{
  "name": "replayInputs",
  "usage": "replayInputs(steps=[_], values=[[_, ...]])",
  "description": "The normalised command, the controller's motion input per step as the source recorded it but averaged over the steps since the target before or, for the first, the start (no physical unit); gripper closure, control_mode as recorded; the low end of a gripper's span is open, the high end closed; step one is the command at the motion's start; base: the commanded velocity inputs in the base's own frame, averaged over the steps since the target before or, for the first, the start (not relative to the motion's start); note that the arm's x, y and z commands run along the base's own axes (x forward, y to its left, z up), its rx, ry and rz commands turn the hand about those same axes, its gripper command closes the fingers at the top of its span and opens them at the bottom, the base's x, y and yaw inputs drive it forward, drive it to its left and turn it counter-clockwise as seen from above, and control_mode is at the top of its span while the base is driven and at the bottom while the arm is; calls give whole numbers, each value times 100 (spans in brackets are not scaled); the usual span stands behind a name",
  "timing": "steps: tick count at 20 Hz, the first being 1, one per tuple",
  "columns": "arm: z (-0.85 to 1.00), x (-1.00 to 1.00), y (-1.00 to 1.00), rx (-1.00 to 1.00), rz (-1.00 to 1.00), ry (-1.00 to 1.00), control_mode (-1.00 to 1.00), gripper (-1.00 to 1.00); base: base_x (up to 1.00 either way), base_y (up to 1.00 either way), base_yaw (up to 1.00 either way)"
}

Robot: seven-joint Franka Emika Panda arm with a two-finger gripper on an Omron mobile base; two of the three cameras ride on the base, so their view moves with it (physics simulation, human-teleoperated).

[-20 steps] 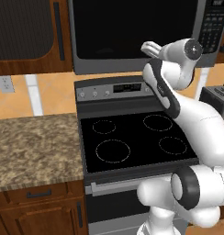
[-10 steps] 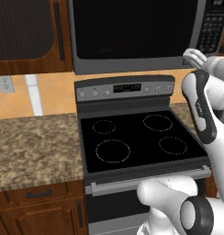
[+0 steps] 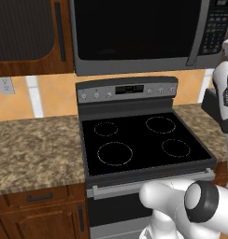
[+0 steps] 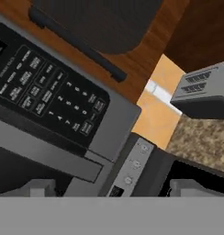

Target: Open the microwave, place the bowl with waffle inside the microwave, then close the microwave door and turn it on.

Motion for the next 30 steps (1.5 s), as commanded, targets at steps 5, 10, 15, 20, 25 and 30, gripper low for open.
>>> replayInputs(steps=[5,10,15,20,25,30], values=[[-1,-38,-41,62,-14,-9,-100,-100,0,0,0],[5,-10,1,38,0,-12,-100,100,0,0,0],[-9,2,8,39,2,0,-100,100,0,0,0],[-23,15,4,31,9,-11,-100,100,0,0,0],[-29,9,17,21,14,-37,-100,100,0,0,0],[2,76,6,6,-2,-20,-100,100,0,0,0]])
